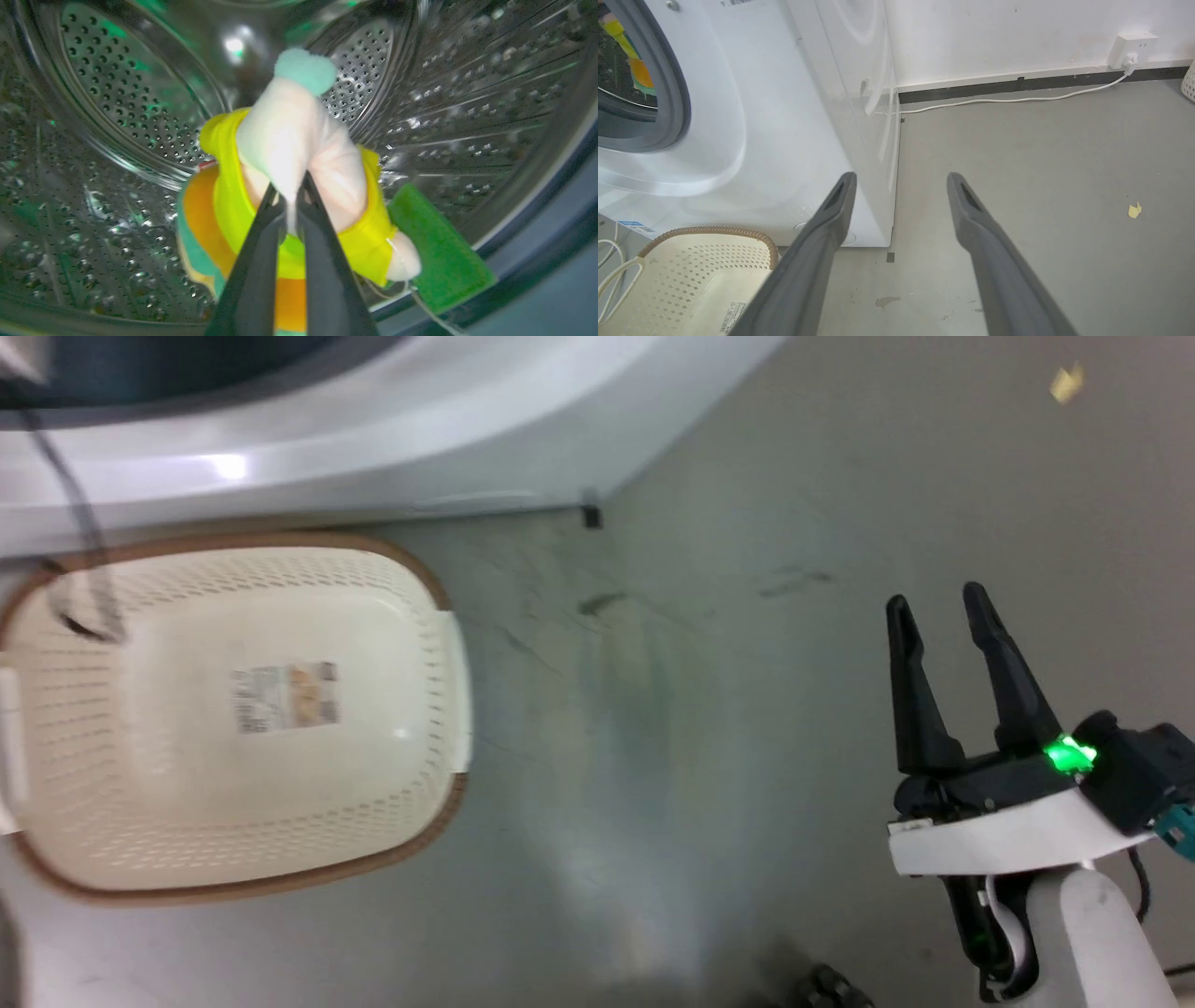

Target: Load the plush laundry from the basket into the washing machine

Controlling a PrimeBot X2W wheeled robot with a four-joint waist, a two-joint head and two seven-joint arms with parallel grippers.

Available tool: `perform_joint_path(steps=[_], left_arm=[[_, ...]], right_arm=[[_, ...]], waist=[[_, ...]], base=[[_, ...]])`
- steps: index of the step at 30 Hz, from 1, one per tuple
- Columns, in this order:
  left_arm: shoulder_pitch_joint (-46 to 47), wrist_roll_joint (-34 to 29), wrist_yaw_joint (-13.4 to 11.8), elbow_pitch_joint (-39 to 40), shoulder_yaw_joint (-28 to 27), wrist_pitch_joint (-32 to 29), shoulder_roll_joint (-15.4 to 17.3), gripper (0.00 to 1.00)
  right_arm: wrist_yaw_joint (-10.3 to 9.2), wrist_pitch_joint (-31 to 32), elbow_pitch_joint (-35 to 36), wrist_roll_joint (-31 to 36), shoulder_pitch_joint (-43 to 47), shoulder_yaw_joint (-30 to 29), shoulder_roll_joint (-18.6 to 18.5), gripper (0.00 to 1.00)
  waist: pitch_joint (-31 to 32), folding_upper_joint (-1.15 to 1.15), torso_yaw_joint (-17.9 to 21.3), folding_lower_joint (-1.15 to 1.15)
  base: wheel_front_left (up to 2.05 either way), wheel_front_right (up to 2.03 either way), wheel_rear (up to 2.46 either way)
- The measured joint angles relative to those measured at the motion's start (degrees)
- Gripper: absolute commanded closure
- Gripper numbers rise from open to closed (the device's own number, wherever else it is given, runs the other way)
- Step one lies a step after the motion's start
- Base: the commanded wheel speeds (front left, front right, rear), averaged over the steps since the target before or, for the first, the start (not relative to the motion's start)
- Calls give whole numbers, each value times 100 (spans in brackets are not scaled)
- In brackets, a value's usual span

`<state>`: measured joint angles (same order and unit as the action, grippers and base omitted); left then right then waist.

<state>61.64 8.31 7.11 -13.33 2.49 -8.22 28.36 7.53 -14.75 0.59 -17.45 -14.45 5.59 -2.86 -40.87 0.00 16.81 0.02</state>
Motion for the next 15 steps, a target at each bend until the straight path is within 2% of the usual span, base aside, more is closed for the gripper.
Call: perform_joint_path(steps=[1,4,5,6,10,15], left_arm=[[0,0,0,0,0,0,0,100],[592,-191,11,-641,209,-37,332,100],[870,-434,13,-1036,463,-14,554,100],[870,-434,13,-1036,463,-14,554,100],[1248,-534,13,-2022,875,-37,701,100],[1512,-504,13,-2597,1232,27,695,100]], right_arm=[[0,0,0,0,0,0,0,0],[0,0,0,-89,-50,75,1,0],[0,0,-3,-133,-53,118,0,0],[0,0,-3,-133,-53,118,0,0],[0,0,-4,-130,-54,223,0,0],[0,0,-5,-110,-75,224,0,0]], waist=[[0,0,0,0],[-196,0,199,0],[-301,0,302,-1],[-301,0,302,-1],[-469,0,414,0],[-464,0,349,-1]], base=[[0,0,0],[0,0,0],[0,0,0],[0,0,0],[0,0,0],[0,0,0]])
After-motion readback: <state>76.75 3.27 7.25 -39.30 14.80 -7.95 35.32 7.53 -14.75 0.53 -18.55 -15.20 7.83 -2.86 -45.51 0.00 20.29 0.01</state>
